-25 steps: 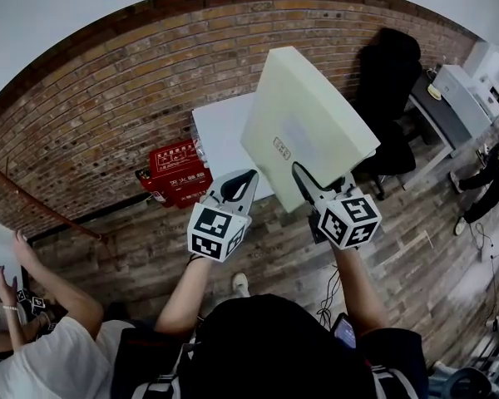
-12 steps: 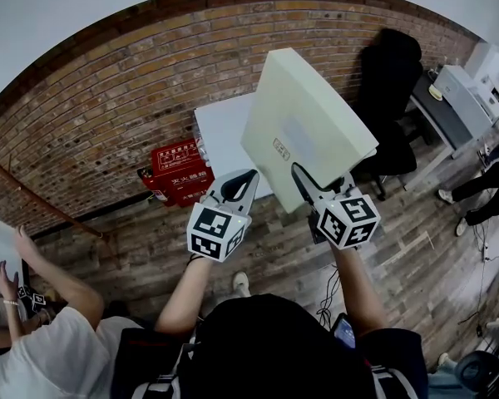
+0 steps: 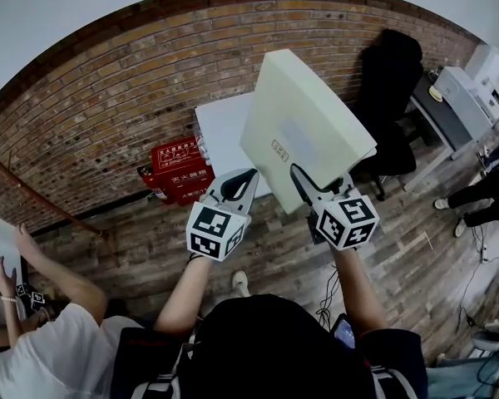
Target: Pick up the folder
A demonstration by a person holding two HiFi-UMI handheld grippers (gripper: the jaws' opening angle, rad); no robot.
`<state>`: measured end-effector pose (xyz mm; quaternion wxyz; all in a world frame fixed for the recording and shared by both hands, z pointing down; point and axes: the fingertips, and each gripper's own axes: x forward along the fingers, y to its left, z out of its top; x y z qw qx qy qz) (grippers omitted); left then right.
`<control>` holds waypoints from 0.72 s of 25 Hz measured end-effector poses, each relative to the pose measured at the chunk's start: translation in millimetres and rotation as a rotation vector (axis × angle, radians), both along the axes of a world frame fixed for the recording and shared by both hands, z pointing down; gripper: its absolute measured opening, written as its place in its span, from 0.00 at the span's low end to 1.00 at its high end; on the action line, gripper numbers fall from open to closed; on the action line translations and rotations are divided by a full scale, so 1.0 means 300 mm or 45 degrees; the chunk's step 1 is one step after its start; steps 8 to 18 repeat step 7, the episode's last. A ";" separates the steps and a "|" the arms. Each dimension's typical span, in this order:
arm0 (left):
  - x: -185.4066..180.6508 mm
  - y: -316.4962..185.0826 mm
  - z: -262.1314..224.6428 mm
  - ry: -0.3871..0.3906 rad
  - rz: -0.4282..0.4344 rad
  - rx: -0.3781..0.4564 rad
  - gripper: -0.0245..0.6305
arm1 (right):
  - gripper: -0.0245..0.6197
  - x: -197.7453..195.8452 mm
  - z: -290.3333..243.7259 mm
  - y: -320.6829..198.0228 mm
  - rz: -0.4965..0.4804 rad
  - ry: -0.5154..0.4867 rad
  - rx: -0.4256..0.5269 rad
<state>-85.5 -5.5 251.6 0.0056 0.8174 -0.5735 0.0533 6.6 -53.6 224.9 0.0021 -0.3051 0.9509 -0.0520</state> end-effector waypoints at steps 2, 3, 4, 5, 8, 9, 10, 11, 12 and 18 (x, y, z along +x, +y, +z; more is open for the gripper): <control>-0.005 -0.002 -0.002 0.002 -0.001 0.001 0.07 | 0.46 -0.003 -0.003 -0.001 0.000 0.003 0.005; -0.005 -0.003 -0.003 0.002 -0.002 0.002 0.07 | 0.46 -0.003 -0.004 -0.002 -0.001 0.002 0.006; -0.006 -0.004 -0.003 0.002 -0.001 0.003 0.07 | 0.46 -0.003 -0.003 -0.002 0.000 0.001 0.006; -0.006 -0.005 -0.002 0.002 -0.001 0.003 0.07 | 0.46 -0.003 -0.002 -0.002 0.000 -0.001 0.004; -0.006 -0.006 0.000 0.002 0.000 0.004 0.07 | 0.46 -0.001 0.001 -0.003 0.000 -0.005 0.000; -0.006 -0.006 0.000 0.002 0.000 0.004 0.07 | 0.46 -0.001 0.001 -0.003 0.000 -0.005 0.000; -0.006 -0.006 0.000 0.002 0.000 0.004 0.07 | 0.46 -0.001 0.001 -0.003 0.000 -0.005 0.000; -0.006 -0.006 0.000 0.002 0.000 0.004 0.07 | 0.46 -0.001 0.001 -0.003 0.000 -0.005 0.000; -0.006 -0.006 0.000 0.002 0.000 0.004 0.07 | 0.46 -0.001 0.001 -0.003 0.000 -0.005 0.000; -0.006 -0.006 0.000 0.002 0.000 0.004 0.07 | 0.46 -0.001 0.001 -0.003 0.000 -0.005 0.000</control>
